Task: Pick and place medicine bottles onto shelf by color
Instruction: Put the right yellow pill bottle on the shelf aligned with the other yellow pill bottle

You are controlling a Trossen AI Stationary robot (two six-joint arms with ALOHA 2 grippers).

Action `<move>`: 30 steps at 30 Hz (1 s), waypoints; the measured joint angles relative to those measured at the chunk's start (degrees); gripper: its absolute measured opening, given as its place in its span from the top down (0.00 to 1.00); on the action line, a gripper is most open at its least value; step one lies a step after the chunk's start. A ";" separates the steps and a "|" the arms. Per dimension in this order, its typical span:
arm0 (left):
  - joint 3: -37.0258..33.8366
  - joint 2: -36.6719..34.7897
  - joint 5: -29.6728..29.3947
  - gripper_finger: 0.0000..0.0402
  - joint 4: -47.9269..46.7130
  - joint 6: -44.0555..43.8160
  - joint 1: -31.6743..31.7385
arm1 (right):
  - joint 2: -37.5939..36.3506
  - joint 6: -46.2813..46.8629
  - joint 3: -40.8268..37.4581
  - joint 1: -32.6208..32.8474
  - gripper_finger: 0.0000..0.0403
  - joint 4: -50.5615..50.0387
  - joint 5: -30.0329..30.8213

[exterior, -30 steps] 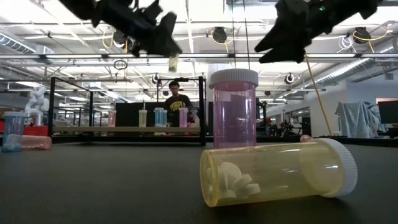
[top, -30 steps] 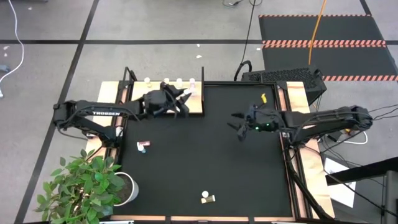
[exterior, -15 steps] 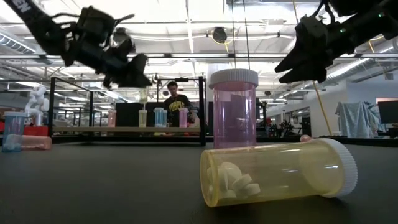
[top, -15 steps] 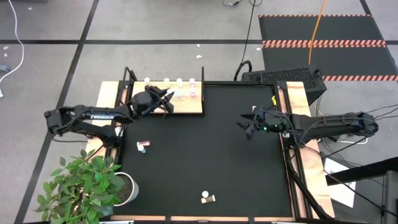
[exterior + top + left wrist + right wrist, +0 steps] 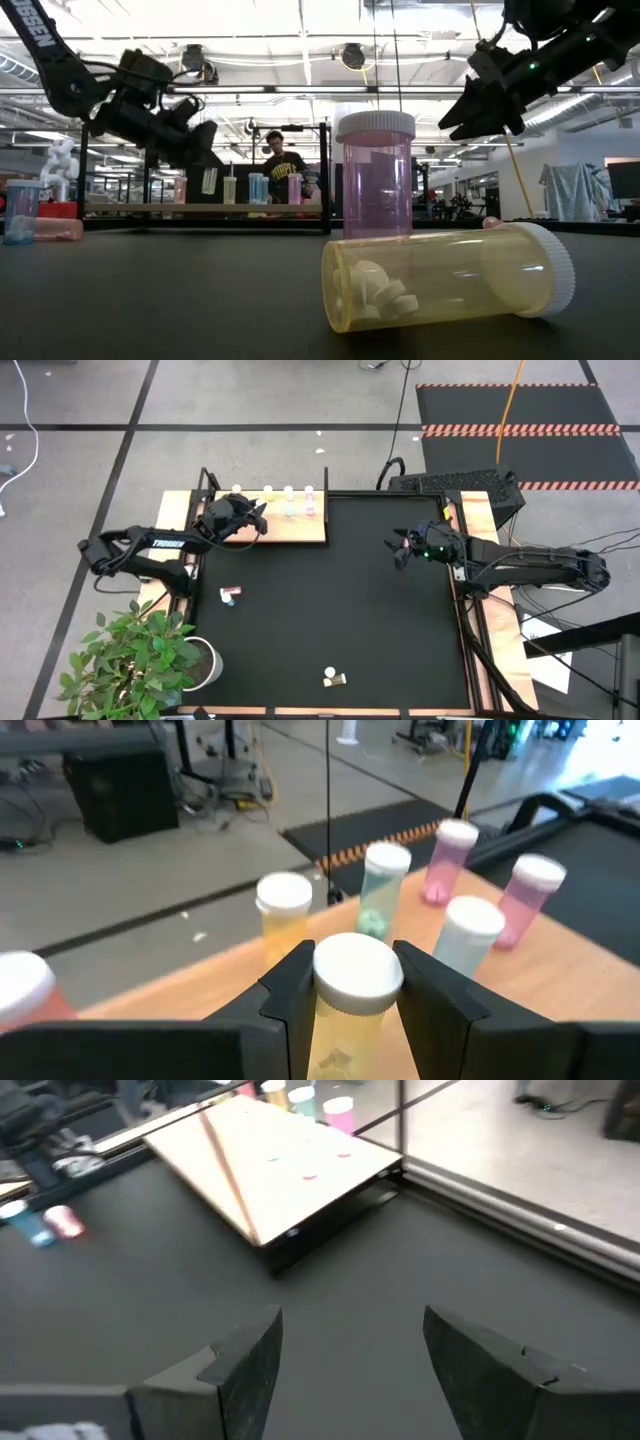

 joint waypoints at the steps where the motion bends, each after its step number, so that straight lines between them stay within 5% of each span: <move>1: 0.00 1.08 0.74 0.70 0.93 0.02 0.40 | 0.01 -0.12 0.00 -0.85 0.40 0.30 0.00; 11: 0.09 9.94 2.19 0.69 12.87 -0.03 2.19 | 0.01 -2.41 0.00 -8.27 0.40 5.90 -4.77; 30: 3.67 15.02 2.83 0.68 12.27 -0.70 2.12 | 0.03 -3.03 0.00 -14.02 0.40 6.10 -10.56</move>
